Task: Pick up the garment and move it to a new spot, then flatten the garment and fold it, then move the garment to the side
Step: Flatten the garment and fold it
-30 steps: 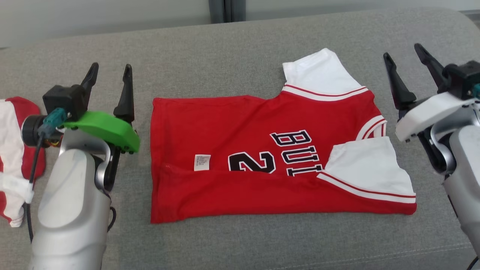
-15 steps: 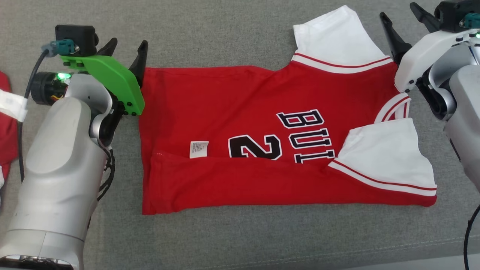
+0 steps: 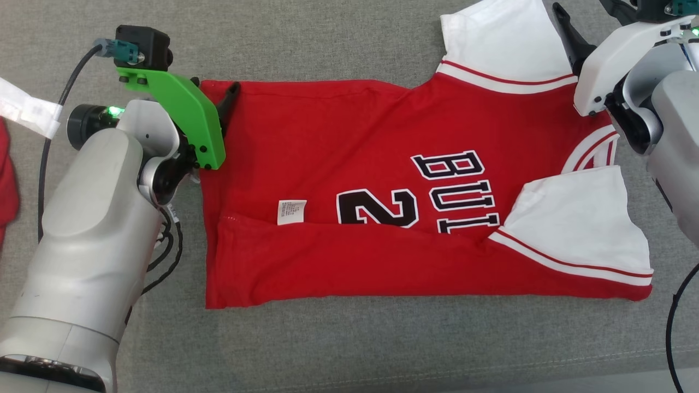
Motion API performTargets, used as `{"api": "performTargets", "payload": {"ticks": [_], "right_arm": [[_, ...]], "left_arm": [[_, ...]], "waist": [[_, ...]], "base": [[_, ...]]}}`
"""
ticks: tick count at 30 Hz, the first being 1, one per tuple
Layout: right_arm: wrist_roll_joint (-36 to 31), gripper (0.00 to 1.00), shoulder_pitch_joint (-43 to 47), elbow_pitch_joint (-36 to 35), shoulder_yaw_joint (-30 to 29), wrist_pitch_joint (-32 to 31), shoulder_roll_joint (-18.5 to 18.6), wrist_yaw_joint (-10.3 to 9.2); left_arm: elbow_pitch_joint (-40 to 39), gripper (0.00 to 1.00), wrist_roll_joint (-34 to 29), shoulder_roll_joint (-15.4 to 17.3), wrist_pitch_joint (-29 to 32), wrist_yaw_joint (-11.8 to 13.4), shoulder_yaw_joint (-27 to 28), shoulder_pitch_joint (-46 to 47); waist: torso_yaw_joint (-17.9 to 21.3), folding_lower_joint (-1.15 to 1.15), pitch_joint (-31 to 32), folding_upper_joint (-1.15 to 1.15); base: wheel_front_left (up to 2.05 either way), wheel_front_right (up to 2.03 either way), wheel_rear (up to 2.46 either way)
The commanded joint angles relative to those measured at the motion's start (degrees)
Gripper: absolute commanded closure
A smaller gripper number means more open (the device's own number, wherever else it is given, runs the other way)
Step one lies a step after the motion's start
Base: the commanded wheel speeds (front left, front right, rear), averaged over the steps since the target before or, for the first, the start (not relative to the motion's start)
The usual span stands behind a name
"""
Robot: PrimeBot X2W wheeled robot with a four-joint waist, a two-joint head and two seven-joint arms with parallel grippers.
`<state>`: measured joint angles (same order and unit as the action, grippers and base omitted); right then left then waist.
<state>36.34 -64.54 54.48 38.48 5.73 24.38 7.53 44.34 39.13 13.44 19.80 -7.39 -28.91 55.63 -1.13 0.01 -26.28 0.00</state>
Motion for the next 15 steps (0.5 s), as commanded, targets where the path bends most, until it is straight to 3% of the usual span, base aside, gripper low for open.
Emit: {"api": "performTargets", "payload": {"ticks": [1,4,5,7,8,15], "right_arm": [[0.87,0.00,-0.75,0.73,0.69,0.43,0.34,-0.08],[2.39,0.00,-2.00,2.51,2.85,0.51,0.54,-0.09],[2.75,0.00,-2.27,2.90,3.46,0.48,0.62,-0.09],[3.55,0.00,-2.78,3.42,4.65,0.35,0.82,-0.09],[4.02,0.00,-2.97,3.47,5.38,0.21,0.87,-0.09],[5.94,0.00,-5.05,4.59,9.45,-0.79,2.86,-0.09]], "left_arm": [[-0.44,0.00,0.69,0.25,0.46,-0.12,-0.46,0.63],[0.29,0.00,1.94,0.41,1.54,-0.12,-1.60,0.61],[0.69,0.14,2.23,0.05,1.90,-0.13,-1.92,0.65],[1.08,0.82,2.44,-0.44,1.45,-0.13,-2.23,0.98],[1.28,1.00,2.36,-0.55,1.07,-0.13,-2.47,1.23],[-0.06,1.00,1.14,-1.18,-2.55,-0.11,-4.42,3.28]], "waist": [[-0.08,-0.01,-0.05,0.00],[-0.29,-0.01,-0.78,0.00],[-0.39,-0.01,-1.04,0.00],[-0.67,-0.01,-1.53,0.00],[-0.87,-0.01,-1.74,0.00],[-3.51,-0.01,-2.94,0.00]], "base": [[0.00,0.00,0.00],[0.00,0.00,0.00],[0.00,0.00,0.00],[0.00,0.00,0.00],[0.00,0.00,0.00],[0.00,0.00,0.00]]}}
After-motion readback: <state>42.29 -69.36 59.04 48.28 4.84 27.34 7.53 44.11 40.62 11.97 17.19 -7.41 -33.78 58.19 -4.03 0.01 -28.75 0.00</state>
